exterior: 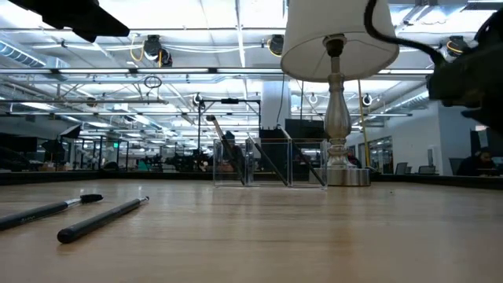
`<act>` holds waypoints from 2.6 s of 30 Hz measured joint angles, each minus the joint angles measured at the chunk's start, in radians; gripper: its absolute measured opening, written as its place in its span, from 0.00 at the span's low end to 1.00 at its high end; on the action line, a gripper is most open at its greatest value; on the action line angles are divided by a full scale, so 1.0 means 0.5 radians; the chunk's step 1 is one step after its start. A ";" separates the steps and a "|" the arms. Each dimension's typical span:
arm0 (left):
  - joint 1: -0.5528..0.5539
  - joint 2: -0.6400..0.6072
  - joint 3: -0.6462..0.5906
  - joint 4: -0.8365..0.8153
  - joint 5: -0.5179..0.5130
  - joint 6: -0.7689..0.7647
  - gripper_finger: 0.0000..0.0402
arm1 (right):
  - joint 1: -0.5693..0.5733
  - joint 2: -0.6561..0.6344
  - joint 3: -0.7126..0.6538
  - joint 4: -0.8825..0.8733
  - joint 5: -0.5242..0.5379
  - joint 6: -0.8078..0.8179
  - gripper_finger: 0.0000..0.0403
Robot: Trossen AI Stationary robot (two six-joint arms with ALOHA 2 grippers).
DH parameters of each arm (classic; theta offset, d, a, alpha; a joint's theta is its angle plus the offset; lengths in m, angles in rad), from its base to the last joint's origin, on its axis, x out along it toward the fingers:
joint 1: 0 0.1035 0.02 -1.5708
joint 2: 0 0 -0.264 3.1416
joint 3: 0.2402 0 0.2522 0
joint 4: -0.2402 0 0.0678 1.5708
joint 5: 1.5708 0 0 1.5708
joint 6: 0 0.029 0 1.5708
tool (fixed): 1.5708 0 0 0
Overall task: Pick & Place Makeup Brushes
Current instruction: Put the black eyeshadow brush into the transparent organizer
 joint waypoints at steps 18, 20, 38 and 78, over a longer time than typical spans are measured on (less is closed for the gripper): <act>0.000 0.000 0.000 -0.001 -0.001 -0.002 0.09 | 0.037 -0.010 -0.244 0.174 -0.161 -0.096 0.34; 0.000 0.000 0.000 0.000 -0.001 -0.003 0.09 | 0.037 -0.010 -0.251 0.173 -0.164 -0.117 0.27; 0.000 0.000 0.000 0.000 -0.002 -0.008 0.09 | 0.032 -0.085 -0.225 0.129 0.178 -0.380 0.01; 0.000 -0.001 -0.001 0.040 -0.002 0.114 0.09 | -0.512 -0.543 -0.795 2.894 2.045 -3.868 0.00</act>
